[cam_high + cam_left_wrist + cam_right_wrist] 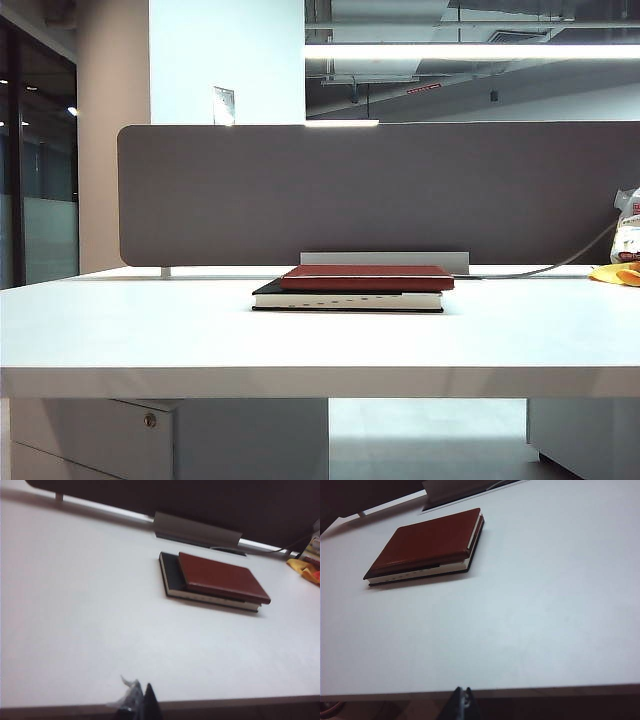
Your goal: Pick up the red book and place it on top of the black book.
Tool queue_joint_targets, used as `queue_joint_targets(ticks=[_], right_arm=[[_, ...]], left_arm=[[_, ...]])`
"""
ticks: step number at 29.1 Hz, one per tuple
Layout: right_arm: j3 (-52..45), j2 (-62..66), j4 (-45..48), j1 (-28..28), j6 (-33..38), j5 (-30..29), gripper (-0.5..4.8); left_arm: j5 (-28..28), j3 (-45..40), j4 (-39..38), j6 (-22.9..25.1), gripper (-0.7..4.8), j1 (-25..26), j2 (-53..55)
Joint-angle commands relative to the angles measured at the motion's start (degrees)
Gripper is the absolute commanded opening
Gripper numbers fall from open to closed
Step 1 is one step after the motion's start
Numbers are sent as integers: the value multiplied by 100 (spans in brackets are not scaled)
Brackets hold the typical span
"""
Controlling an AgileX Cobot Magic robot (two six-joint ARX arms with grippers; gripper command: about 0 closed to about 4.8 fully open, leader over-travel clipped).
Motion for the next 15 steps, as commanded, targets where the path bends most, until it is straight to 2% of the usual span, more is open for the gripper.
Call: queue_joint_targets(ticks=[1,9,15], right_arm=[[-210,-284,94,9,26,101,-3],[-686,-723,109,9,101,175,-3],[-894,-874,81,9,107,444,-3]], left_arm=[[20,-142,203,-13,-6,-7,2],[131,-713,354,-20,-6,-7,2],[107,-1231,535,-11,-6,-7,2]])
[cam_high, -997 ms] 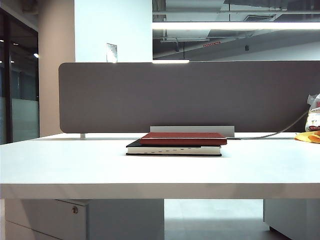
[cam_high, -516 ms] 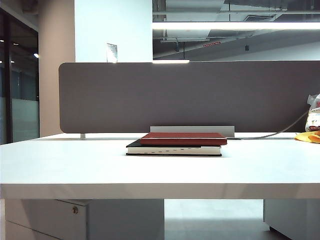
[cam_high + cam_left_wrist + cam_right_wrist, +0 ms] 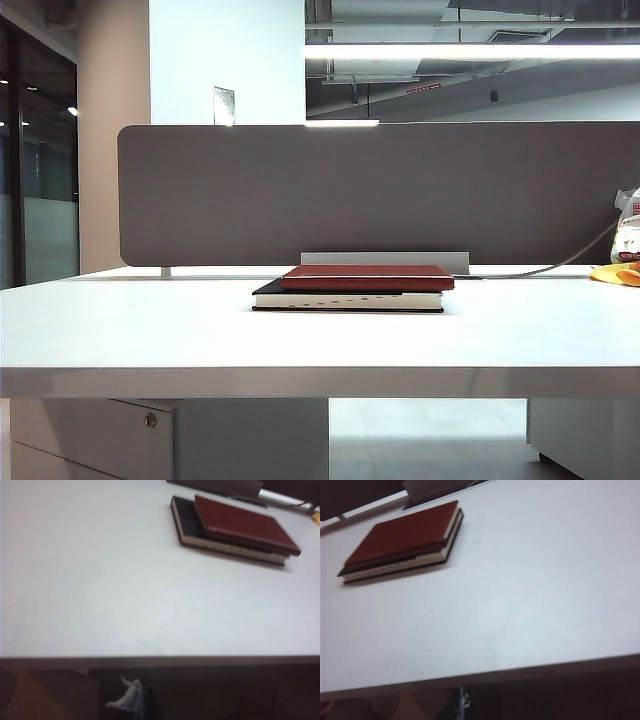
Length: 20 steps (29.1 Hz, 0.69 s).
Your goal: Pick up the red book and place it on top of the black book.
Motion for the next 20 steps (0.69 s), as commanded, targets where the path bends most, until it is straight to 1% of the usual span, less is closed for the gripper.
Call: queue_joint_targets(ticks=[1,3,7,9,14,20], right_arm=[[-103,7,68,9,22,74,-3],[-225,7,70,9,26,153,-3],[-450,-26,101,9,26,166,-3],[-511,-52,98,7,24,170,-3],[-525,-55,107,7,-13,321,-3],[-527,-55,103,7,-142,321,-3]], left_arm=[[2,-127,166,31,-6,-7,4],[-20,-195,205,153,-6,-7,4],[-111,-365,330,173,-6,-7,4],[-116,-426,380,260,-6,-7,7],[-127,-433,400,442,-6,-7,2],[-127,-433,398,713,-6,-7,2]])
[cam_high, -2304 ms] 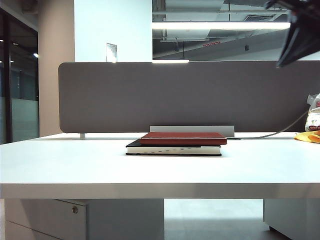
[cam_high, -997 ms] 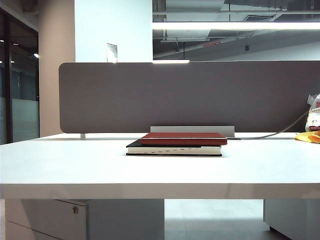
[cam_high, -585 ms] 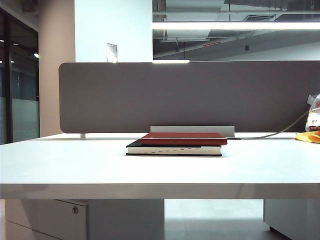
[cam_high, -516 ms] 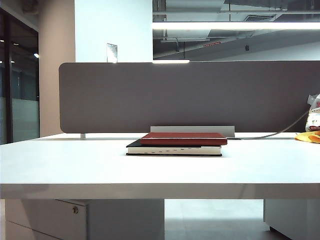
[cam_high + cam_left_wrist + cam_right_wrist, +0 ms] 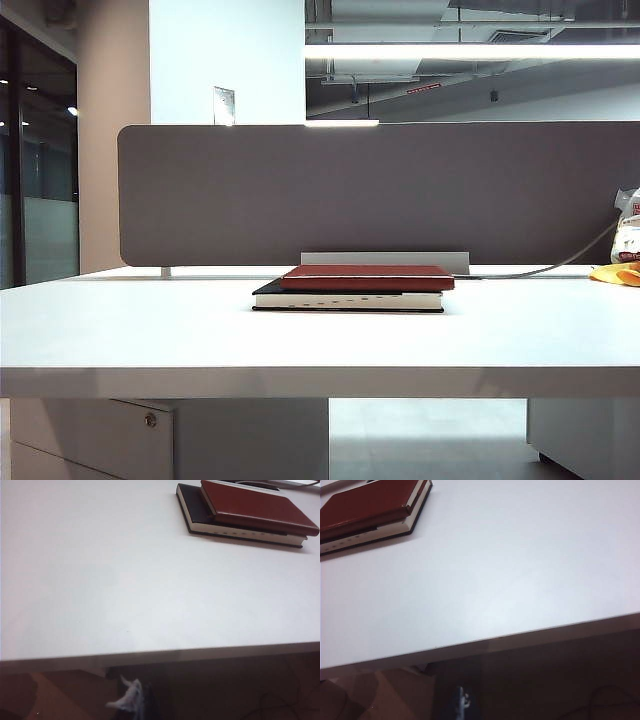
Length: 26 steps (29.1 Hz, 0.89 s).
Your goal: Pick up the red book and place it on top of the black book.
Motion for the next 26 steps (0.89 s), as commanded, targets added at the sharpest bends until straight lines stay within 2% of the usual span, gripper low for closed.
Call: queue_joint_targets(ticks=[1,5,26], right_arm=[[-15,-9,57,7,-98,24,-3],[-15,2,52,7,-243,26,-3],[-11,0,52,7,-363,-20,-1]], left_arm=[[-24,-42,13,216,-6,-7,2],[-42,-42,13,385,-6,-7,2],[26,-39,11,339,-6,-7,2]])
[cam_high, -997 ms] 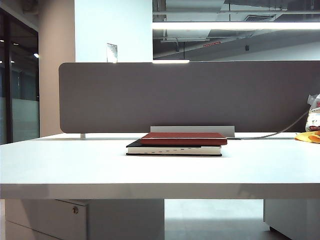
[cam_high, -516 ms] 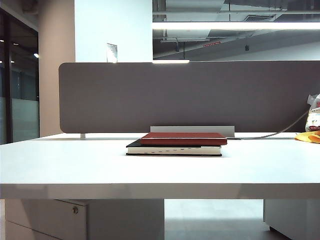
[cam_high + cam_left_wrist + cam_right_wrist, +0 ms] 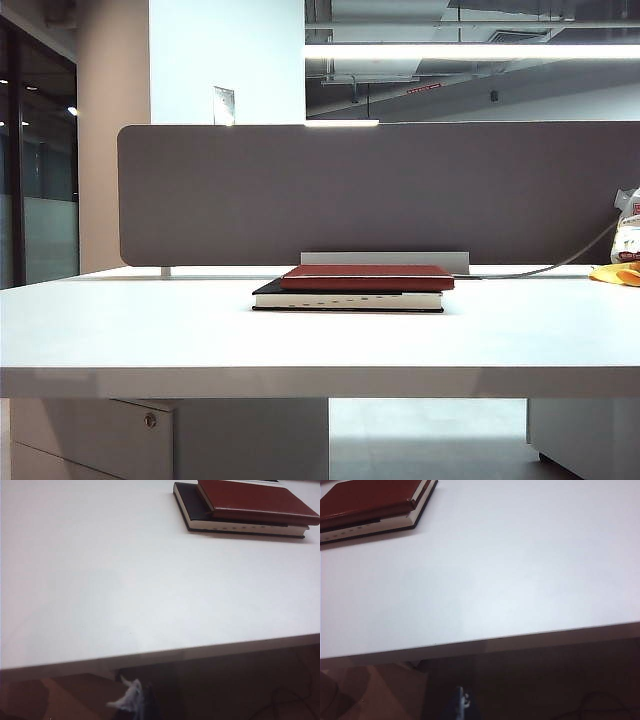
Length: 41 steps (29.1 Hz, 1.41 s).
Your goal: Pick up the red book and place it on top of the black book.
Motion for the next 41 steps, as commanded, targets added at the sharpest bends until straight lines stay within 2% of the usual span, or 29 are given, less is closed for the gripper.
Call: queue_joint_targets(ticks=[1,10,13,15,16,18,21,23,41], right_arm=[[-9,0,50,7,-15,24,-1],[-9,-166,44,-13,-15,24,-1],[-7,-424,48,-216,-15,2,-1],[-7,-629,50,-476,-15,7,-1],[-4,-612,122,-723,-15,28,-1],[0,-610,140,-973,-15,31,-1],[0,-610,138,-1322,-15,48,-1],[0,-610,138,-1401,-15,46,-1],[-4,-610,136,-1384,-15,46,-1]], left_arm=[[22,-37,9,-20,-6,-7,2],[24,-37,9,-20,-6,7,2],[46,-37,9,-20,-6,155,2],[44,-37,9,-20,-6,446,2],[44,-37,9,-20,-6,833,2],[31,-37,7,-20,-6,1198,2],[2,-37,9,-20,-6,1659,2],[2,-37,9,-20,-6,1790,2],[4,-37,7,-20,-6,1856,2]])
